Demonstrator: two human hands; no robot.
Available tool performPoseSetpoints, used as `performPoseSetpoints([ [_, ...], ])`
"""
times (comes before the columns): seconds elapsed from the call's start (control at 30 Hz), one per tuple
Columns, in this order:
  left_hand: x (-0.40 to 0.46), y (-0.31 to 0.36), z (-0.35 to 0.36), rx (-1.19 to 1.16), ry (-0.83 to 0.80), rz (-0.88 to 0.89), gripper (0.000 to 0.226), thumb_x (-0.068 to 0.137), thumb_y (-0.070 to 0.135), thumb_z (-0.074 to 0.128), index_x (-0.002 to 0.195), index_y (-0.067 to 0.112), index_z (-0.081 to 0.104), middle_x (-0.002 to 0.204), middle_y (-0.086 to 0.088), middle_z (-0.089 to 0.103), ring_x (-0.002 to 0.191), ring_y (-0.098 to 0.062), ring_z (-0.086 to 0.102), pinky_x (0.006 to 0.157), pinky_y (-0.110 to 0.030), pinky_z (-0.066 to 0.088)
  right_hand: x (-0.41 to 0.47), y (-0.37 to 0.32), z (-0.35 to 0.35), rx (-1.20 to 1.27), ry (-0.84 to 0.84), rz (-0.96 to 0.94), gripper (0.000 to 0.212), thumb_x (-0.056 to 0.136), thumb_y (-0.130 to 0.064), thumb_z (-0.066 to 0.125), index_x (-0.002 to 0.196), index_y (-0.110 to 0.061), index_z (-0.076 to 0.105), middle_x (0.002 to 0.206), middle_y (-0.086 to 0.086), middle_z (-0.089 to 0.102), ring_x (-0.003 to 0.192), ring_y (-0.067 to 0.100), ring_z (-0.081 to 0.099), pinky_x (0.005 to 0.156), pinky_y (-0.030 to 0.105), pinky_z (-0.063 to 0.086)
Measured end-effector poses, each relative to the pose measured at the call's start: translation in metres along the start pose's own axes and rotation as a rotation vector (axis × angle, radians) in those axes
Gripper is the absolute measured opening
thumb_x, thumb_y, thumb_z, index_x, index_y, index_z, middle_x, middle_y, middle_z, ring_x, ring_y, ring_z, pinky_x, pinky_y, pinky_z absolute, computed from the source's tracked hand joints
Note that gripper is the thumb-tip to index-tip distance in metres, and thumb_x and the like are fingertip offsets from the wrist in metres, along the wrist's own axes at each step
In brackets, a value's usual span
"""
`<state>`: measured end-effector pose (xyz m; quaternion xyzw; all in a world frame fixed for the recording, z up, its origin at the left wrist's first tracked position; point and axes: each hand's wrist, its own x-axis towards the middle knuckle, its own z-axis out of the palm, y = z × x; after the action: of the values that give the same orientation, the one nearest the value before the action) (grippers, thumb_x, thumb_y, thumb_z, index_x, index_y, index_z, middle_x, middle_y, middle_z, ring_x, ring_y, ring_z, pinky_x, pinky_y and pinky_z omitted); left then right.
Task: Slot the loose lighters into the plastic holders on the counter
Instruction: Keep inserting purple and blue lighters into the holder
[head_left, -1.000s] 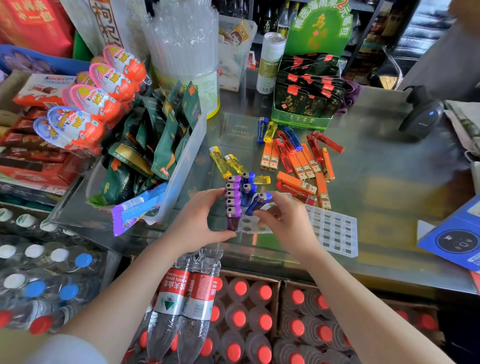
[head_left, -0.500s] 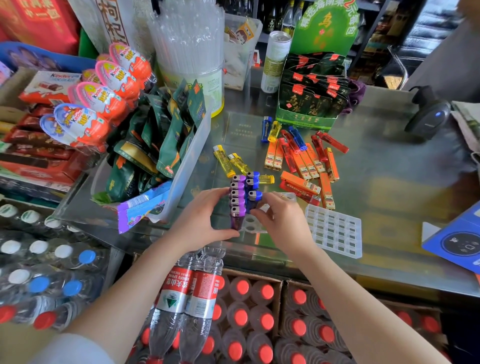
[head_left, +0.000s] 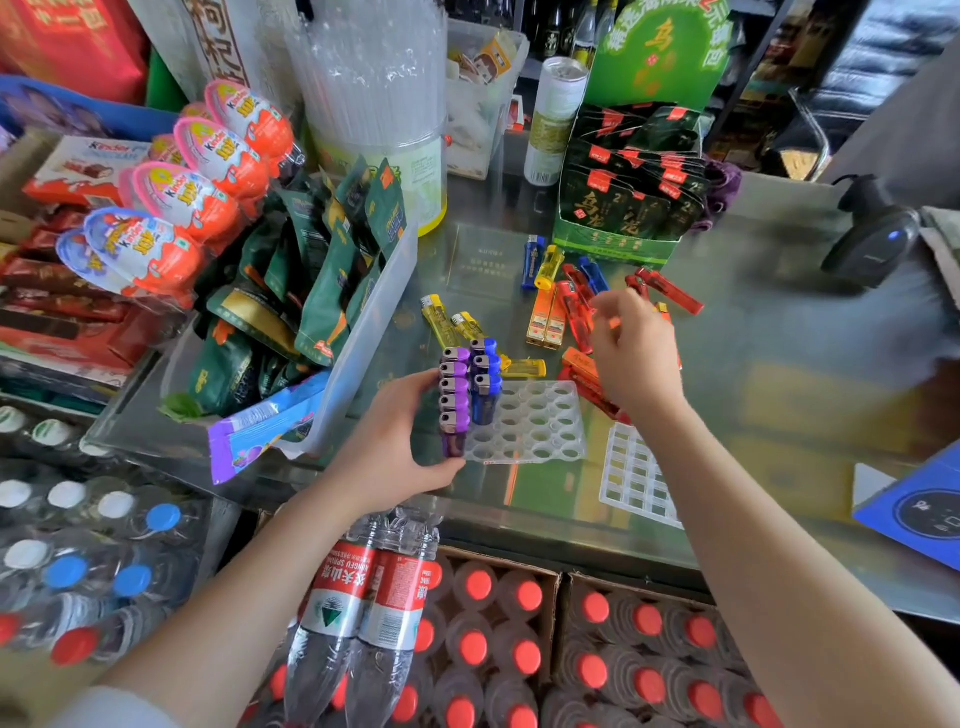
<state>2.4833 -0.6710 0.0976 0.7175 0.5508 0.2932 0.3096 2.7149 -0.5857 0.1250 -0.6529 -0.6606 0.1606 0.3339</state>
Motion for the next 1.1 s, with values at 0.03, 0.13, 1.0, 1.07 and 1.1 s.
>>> performPoseSetpoints([
  [0.03,0.000,-0.002,0.001,0.005,-0.001,-0.009,0.071,0.064,0.024,0.078,0.114,0.047,0.034,0.110,0.036,0.037,0.111,0.001,0.040,0.092,-0.017,0.031,0.012,0.002,0.002,-0.018,0.022,0.025,0.023,0.092,-0.009,0.041,0.106,-0.006,0.058,0.105,0.008,0.063,0.093,0.020,0.057,0.074,0.026,0.041],
  [0.13,0.001,-0.005,0.001,-0.003,-0.014,-0.035,0.072,0.066,0.021,0.079,0.118,0.041,0.034,0.110,0.037,0.035,0.109,0.003,0.039,0.092,-0.013,0.031,0.040,0.009,0.011,-0.057,0.032,0.102,0.028,0.094,-0.012,0.037,0.113,-0.005,0.057,0.114,0.012,0.060,0.102,0.024,0.055,0.080,0.029,0.042],
  [1.0,0.002,-0.007,0.001,0.006,-0.016,0.020,0.064,0.063,0.046,0.066,0.120,0.038,0.039,0.111,0.034,0.042,0.111,-0.004,0.044,0.094,-0.022,0.036,-0.041,-0.033,-0.011,0.590,-0.337,0.186,0.027,0.083,-0.005,0.062,0.106,-0.016,0.053,0.085,0.005,0.064,0.063,0.008,0.060,0.059,0.018,0.049],
  [1.07,0.002,-0.008,0.002,0.007,-0.013,0.021,0.065,0.064,0.043,0.069,0.122,0.036,0.040,0.111,0.030,0.044,0.112,-0.005,0.045,0.095,-0.026,0.038,-0.057,-0.035,-0.009,0.625,-0.406,0.177,0.028,0.083,-0.001,0.060,0.108,-0.011,0.053,0.086,0.005,0.062,0.058,0.009,0.058,0.057,0.021,0.048],
  [1.1,0.002,-0.008,0.002,0.011,-0.012,0.021,0.066,0.064,0.040,0.071,0.122,0.035,0.042,0.112,0.026,0.047,0.113,-0.007,0.045,0.096,-0.029,0.038,-0.065,-0.037,-0.006,0.616,-0.428,0.170,0.026,0.083,0.000,0.060,0.107,-0.009,0.053,0.086,0.004,0.063,0.059,0.010,0.059,0.059,0.023,0.050],
])
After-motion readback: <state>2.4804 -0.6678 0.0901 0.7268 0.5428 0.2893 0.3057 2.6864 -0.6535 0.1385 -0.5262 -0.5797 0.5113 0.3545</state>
